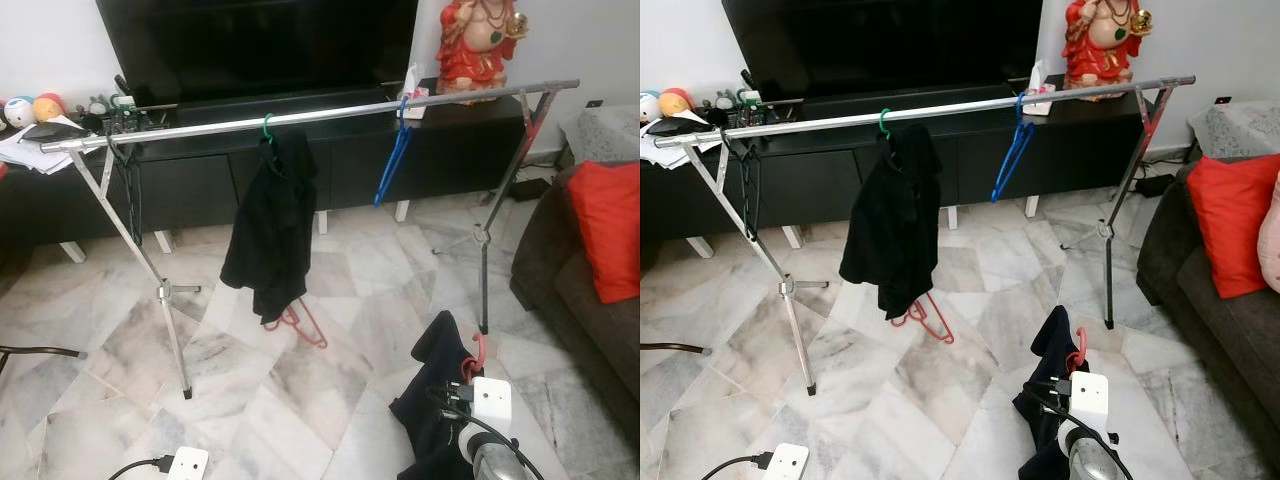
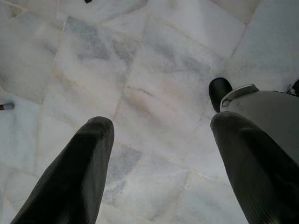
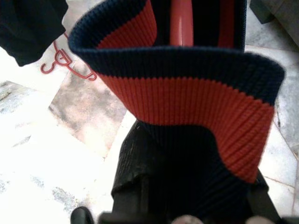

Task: Hang hanger

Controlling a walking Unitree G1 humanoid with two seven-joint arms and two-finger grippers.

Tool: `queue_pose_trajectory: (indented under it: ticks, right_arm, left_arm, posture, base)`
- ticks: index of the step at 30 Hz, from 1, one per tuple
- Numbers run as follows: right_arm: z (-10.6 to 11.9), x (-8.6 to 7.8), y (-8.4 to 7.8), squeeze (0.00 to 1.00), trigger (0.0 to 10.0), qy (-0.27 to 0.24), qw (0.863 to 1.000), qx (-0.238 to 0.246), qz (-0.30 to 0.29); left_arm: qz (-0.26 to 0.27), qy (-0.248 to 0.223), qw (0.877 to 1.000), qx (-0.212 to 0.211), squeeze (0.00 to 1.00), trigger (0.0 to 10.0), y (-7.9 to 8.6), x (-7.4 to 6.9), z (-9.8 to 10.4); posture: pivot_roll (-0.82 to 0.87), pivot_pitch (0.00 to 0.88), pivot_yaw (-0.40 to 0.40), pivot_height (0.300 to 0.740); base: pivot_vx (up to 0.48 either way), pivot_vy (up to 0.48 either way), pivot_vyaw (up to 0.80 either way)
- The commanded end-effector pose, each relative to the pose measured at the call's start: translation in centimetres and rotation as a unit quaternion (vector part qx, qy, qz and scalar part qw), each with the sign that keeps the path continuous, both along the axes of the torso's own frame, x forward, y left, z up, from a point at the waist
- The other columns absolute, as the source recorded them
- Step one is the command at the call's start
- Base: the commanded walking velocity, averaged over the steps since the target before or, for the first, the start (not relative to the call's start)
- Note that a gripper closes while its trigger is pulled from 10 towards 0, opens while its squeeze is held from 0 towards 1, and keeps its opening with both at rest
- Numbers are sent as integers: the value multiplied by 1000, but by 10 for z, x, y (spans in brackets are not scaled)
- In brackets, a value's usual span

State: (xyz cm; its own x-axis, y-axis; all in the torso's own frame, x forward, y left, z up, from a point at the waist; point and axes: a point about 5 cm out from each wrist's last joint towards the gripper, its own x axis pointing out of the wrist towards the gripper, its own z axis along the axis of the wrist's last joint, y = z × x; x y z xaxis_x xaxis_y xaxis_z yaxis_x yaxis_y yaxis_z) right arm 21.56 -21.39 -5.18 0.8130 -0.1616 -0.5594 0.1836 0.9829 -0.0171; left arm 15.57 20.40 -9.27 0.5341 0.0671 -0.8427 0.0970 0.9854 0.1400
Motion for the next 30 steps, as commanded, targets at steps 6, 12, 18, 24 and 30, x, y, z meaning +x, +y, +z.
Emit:
queue_pose_trajectory:
  ticks: [6, 12, 18, 24, 30]
  right_arm:
    - [5, 6, -2, 0, 10000, -17, 1000, -4, -2]
    - [5, 6, -2, 0, 10000, -16, 1000, -3, -2]
    - [5, 6, -2, 0, 10000, -16, 1000, -2, -4]
    - [5, 6, -2, 0, 10000, -16, 1000, -2, -5]
    - [5, 6, -3, 0, 10000, -17, 1000, -2, -6]
  left_arm:
    - [3, 4, 1000, 4, 0, 10000, 2, -2, -1]
    - [6, 4, 1000, 1, 0, 10000, 3, -1, 0]
    - [10, 4, 1000, 3, 0, 10000, 4, -1, 0]
    - [2, 3, 1000, 11, 0, 10000, 5, -1, 0]
    - [5, -3, 1000, 4, 0, 10000, 4, 0, 1]
  posture:
    - [-27, 0, 45, 740]
    - [-27, 0, 45, 740]
    - [-26, 0, 47, 740]
    - [-24, 0, 47, 740]
    - [-25, 0, 47, 740]
  base:
    - [0, 0, 0]
    - [0, 0, 0]
    - [0, 0, 0]
    - [0, 0, 0]
    - [0, 0, 0]
